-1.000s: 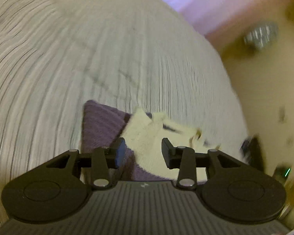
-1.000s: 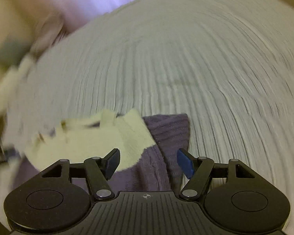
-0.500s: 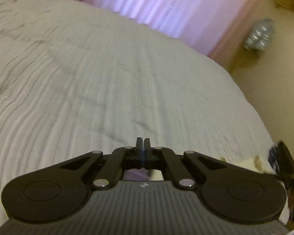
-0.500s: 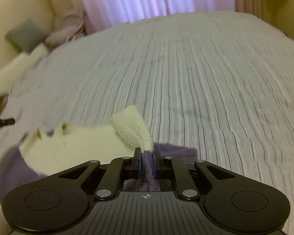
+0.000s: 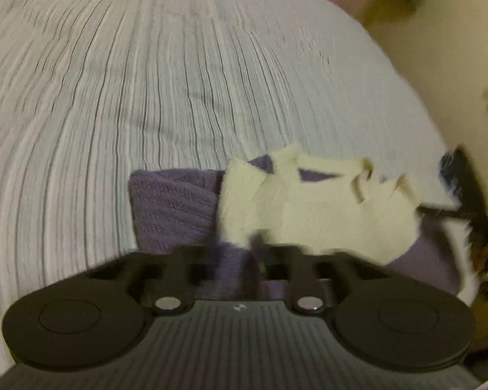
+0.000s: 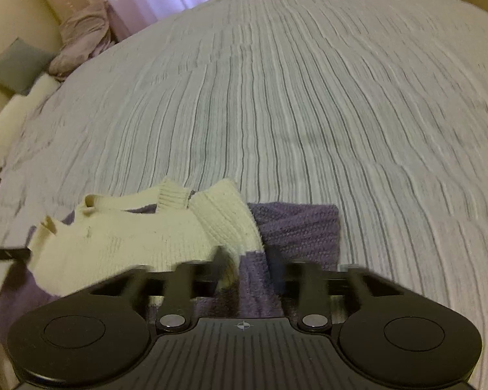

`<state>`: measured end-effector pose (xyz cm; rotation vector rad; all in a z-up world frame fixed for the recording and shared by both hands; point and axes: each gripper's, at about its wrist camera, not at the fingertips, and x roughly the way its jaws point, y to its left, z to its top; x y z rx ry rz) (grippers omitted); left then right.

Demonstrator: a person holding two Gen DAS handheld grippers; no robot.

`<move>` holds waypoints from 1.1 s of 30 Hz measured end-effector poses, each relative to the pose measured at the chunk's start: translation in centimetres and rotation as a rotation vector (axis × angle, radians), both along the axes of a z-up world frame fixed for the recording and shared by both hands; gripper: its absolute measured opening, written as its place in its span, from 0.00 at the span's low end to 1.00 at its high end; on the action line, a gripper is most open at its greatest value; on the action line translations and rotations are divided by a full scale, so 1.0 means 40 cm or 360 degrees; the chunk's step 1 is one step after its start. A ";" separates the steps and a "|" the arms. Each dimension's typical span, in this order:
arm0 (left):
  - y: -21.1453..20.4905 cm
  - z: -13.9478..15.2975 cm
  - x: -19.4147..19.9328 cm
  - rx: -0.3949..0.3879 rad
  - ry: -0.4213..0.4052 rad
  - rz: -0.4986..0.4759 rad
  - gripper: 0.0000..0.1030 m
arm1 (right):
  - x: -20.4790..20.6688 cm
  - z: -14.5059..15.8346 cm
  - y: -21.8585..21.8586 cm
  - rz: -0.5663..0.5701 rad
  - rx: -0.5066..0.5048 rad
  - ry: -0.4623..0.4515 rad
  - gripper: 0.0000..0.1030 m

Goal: Fold clothes
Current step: 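Lower the folded hem onto the cardigan and open both grippers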

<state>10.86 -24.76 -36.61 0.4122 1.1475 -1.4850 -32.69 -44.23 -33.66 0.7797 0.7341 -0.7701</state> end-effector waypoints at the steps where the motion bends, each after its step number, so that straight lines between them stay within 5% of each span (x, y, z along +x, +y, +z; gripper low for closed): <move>1: -0.006 -0.006 -0.006 0.0010 -0.0023 -0.0019 0.09 | 0.002 0.004 -0.001 0.0000 -0.0001 -0.0004 0.40; 2: 0.002 0.005 -0.005 -0.0033 -0.0024 0.0003 0.08 | 0.006 0.011 0.000 0.0010 -0.0020 0.0020 0.09; 8: 0.030 0.059 0.038 -0.0296 0.0009 0.0198 0.07 | -0.010 0.088 -0.001 -0.0024 -0.0206 -0.0050 0.08; 18: -0.043 -0.062 0.047 -0.0090 -0.0062 0.0287 0.11 | 0.077 -0.033 -0.056 -0.0072 -0.0153 0.0197 0.09; 21: -0.043 -0.057 0.063 -0.0068 -0.0040 0.0325 0.15 | 0.073 -0.039 -0.052 -0.0135 -0.0123 0.0198 0.22; 23: -0.026 -0.028 0.069 -0.0088 -0.0052 0.0380 0.20 | 0.062 -0.012 -0.042 -0.0205 -0.0156 0.0194 0.46; 24: -0.017 -0.014 0.071 -0.0098 -0.0059 0.0407 0.19 | 0.055 0.004 -0.034 -0.0240 -0.0190 0.0198 0.49; 29: 0.108 0.089 0.034 -0.0215 -0.0020 0.0390 0.08 | 0.015 0.100 0.079 -0.0187 -0.0306 0.0172 0.49; 33: 0.198 0.078 -0.033 -0.0150 0.0011 0.0315 0.07 | 0.000 0.102 0.193 -0.0036 -0.0266 0.0175 0.49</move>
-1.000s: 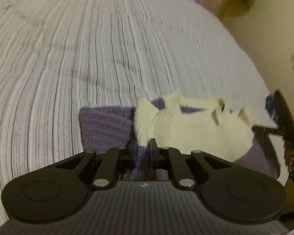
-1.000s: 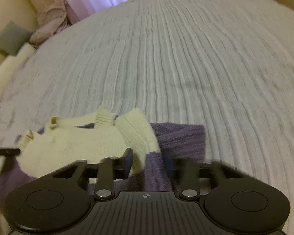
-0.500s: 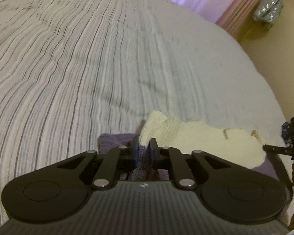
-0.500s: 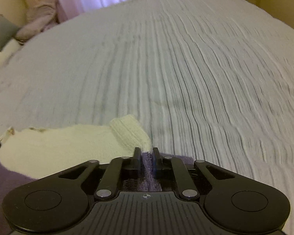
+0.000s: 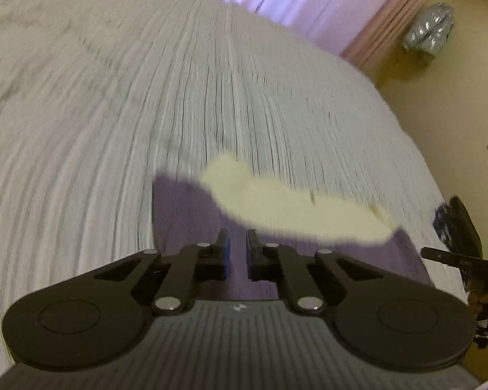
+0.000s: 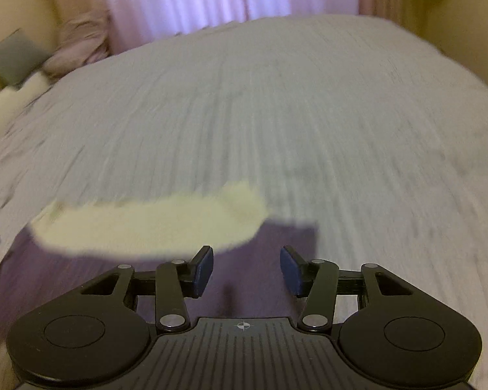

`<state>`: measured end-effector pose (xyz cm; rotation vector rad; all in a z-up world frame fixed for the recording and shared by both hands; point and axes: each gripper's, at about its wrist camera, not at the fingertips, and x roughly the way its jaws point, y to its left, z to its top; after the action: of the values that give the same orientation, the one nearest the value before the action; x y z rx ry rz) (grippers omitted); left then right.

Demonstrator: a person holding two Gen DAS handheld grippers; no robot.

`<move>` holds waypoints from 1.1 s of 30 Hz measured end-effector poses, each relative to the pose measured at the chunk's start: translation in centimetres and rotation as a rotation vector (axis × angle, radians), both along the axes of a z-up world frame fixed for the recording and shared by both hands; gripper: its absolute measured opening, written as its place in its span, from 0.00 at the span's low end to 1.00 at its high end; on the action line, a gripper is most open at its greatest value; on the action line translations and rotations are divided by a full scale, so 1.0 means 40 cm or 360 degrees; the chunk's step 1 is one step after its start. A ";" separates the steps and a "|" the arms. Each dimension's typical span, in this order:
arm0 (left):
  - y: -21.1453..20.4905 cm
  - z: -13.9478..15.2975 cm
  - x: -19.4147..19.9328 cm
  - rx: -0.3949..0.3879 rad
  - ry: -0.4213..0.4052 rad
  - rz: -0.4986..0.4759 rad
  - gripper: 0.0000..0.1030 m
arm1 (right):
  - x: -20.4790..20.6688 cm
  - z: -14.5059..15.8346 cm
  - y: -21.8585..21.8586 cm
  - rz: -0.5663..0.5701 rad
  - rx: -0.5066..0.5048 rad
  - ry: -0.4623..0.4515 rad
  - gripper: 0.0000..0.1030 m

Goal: Fold clothes
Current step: 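Lower the folded hem onto the cardigan and open both grippers, then grasp the folded cardigan edge with the left gripper while the right gripper grasps it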

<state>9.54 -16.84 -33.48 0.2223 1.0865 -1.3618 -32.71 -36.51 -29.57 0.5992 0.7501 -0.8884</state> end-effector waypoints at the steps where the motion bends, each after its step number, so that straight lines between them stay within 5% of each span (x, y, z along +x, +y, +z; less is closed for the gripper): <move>1: 0.009 -0.027 -0.008 0.0067 -0.0020 0.0016 0.07 | -0.004 -0.019 0.019 0.0021 0.0032 0.0031 0.49; 4: 0.016 -0.111 0.008 0.0163 -0.0058 0.0118 0.03 | -0.028 -0.111 0.039 0.0058 0.0134 0.0176 0.46; 9: 0.039 -0.052 -0.004 0.0120 -0.0142 0.0257 0.03 | -0.084 -0.086 0.016 -0.0065 0.0187 -0.0015 0.46; 10: 0.062 -0.036 -0.009 0.0115 -0.0120 0.0298 0.09 | -0.106 -0.070 0.028 -0.0114 0.0200 -0.0059 0.47; 12: 0.127 -0.010 -0.013 0.0101 -0.0013 0.0424 0.18 | -0.151 -0.039 0.054 -0.0215 0.0227 -0.0148 0.51; 14: 0.205 -0.008 -0.020 0.0101 0.0159 0.0606 0.20 | -0.192 -0.018 0.058 -0.0346 0.0303 -0.0276 0.75; 22: 0.370 -0.098 -0.072 0.0059 0.0738 0.1118 0.39 | -0.417 -0.088 0.192 -0.0892 0.0729 -0.0859 0.75; 28: 0.352 -0.166 -0.081 -0.0049 0.0806 0.1322 0.42 | -0.410 -0.157 0.175 -0.0958 0.0836 -0.1129 0.75; 31: 0.338 -0.207 -0.068 -0.0114 0.0843 0.1353 0.31 | -0.401 -0.187 0.149 -0.0992 0.0831 -0.1072 0.71; 32: 0.331 -0.216 -0.063 -0.0138 0.0851 0.1344 0.24 | -0.399 -0.197 0.140 -0.1003 0.0828 -0.1051 0.48; 33: 0.321 -0.218 -0.060 -0.0147 0.0840 0.1324 0.19 | -0.396 -0.208 0.131 -0.1014 0.0826 -0.1031 0.44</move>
<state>7.14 -3.99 -42.19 -0.6361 1.3292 -0.7082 -48.53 -31.26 -37.88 1.5579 0.1722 -0.9891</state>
